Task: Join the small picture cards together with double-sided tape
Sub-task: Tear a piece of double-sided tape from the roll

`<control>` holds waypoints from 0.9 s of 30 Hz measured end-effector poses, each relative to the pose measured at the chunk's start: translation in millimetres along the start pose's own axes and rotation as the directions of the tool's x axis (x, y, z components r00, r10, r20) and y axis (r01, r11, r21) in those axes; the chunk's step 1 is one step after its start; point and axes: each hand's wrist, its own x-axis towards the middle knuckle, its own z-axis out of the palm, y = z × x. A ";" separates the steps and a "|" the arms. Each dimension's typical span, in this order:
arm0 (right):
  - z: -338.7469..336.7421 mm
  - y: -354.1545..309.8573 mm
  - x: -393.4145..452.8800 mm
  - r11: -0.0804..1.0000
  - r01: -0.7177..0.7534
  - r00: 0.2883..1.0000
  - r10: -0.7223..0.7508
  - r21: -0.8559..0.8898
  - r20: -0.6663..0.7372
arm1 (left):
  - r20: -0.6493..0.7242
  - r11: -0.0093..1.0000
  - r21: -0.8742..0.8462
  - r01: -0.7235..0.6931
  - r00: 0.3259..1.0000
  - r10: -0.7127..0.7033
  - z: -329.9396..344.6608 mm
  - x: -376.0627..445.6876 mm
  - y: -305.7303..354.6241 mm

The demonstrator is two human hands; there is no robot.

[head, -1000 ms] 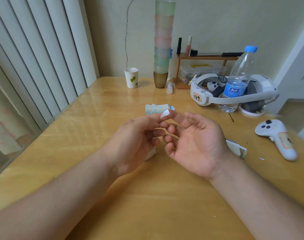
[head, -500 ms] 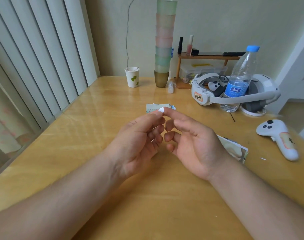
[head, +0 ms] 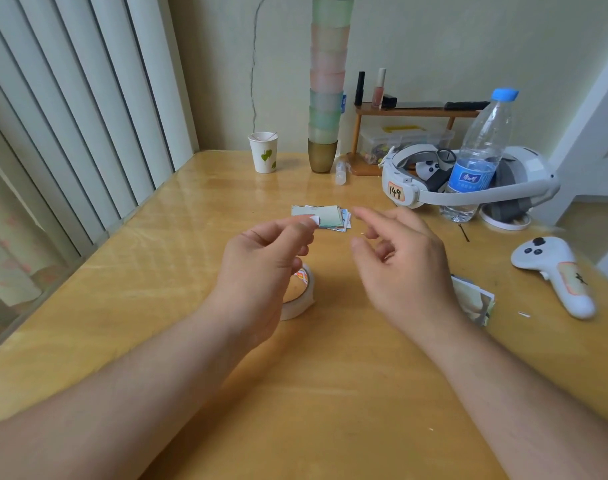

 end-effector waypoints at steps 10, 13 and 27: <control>-5.2 -18.7 0.6 0.678 -0.431 0.898 0.257 0.596 0.357 | 0.222 1.000 -0.001 0.003 0.975 -0.003 8.3 -13.2 -3.0; -5.4 -16.6 1.1 0.664 -0.420 0.904 0.249 0.618 0.347 | 0.294 0.987 -0.070 0.146 0.948 -0.119 6.3 -11.9 -0.5; -13.4 -16.8 3.8 0.709 -0.331 0.936 0.163 0.623 0.312 | 0.459 0.989 -0.013 0.150 0.879 -0.127 0.2 -10.6 0.2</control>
